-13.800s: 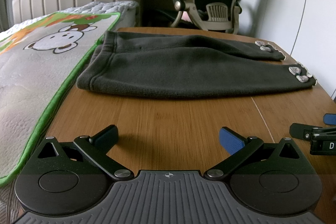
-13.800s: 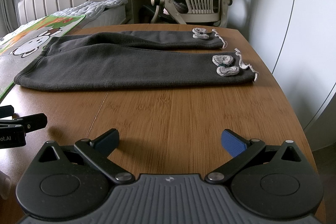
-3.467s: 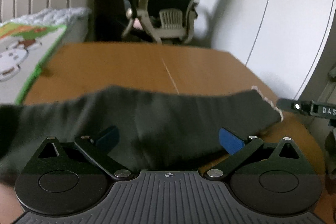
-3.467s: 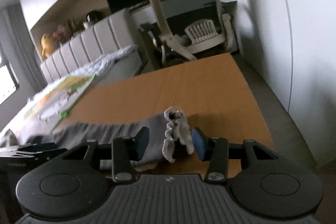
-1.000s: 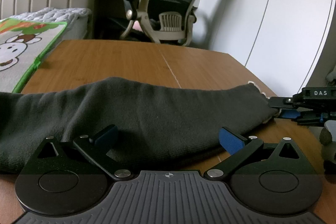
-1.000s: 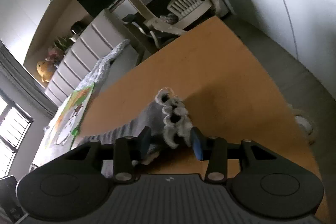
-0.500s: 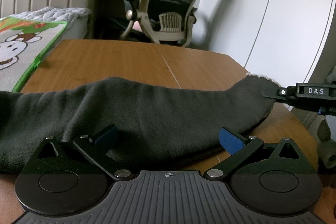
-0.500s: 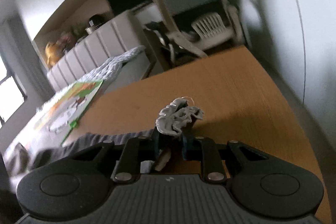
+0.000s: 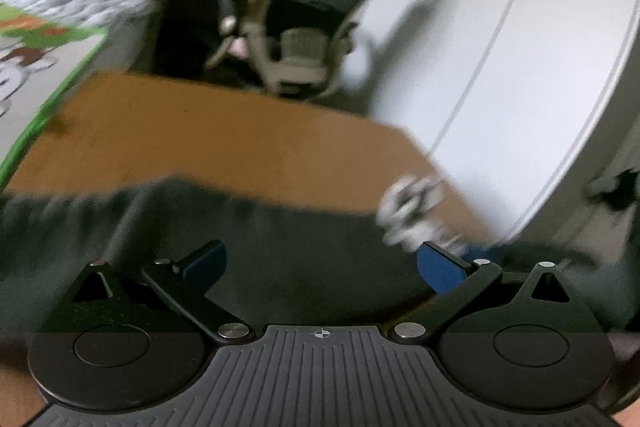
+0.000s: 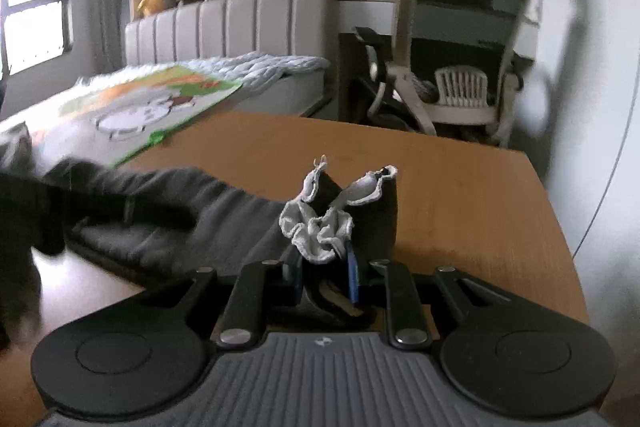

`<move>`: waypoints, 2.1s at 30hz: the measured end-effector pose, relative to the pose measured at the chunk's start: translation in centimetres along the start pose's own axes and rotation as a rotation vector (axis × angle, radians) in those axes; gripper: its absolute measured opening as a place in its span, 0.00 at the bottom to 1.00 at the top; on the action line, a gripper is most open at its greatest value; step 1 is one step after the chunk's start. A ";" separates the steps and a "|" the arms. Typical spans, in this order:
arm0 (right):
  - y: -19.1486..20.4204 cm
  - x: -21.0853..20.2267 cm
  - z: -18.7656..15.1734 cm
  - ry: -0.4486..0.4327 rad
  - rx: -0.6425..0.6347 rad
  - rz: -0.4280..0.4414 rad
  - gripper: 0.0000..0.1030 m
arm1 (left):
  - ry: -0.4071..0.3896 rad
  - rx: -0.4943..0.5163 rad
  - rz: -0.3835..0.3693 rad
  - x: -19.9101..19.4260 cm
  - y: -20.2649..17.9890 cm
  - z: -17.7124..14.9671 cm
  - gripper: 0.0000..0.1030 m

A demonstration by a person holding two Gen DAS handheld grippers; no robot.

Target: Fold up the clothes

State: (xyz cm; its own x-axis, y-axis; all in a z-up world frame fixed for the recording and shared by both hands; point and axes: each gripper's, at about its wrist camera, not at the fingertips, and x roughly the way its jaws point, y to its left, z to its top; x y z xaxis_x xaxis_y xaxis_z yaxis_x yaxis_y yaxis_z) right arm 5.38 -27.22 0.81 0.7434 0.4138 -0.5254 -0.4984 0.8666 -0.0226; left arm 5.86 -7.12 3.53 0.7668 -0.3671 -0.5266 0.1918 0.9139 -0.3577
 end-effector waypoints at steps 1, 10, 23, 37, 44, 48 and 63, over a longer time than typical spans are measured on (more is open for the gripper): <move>0.5 0.1 0.0 0.004 -0.029 -0.006 0.23 | 0.001 0.007 -0.020 0.2 -0.7 0.9 1.00; 3.5 0.8 -0.1 0.012 -0.168 -0.011 0.31 | 0.103 0.059 -0.086 6.0 -5.4 4.0 0.51; -1.3 -2.9 -0.8 -0.010 0.071 0.129 0.33 | 0.164 0.057 0.064 9.4 -2.2 1.9 0.60; -5.4 1.9 -0.9 0.049 0.404 0.123 0.44 | 0.146 0.027 0.032 8.9 -1.2 1.5 0.60; -5.6 2.8 -1.3 0.055 0.455 0.126 0.53 | 0.134 0.006 0.013 8.4 -0.7 1.1 0.60; -4.7 2.7 -1.0 0.049 0.400 0.131 0.39 | 0.122 -0.008 0.001 8.1 -0.5 0.9 0.61; 3.3 1.6 1.2 0.026 -0.154 -0.085 0.36 | 0.065 -0.075 -0.054 3.7 0.1 1.7 0.62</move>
State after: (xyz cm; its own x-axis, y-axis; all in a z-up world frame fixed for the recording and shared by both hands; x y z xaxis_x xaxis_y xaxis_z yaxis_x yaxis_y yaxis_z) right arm 5.44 -23.37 0.87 0.7750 0.3316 -0.5380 -0.4981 0.8444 -0.1970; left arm 9.72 -8.11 2.91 0.7146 -0.4281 -0.5532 0.1834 0.8779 -0.4424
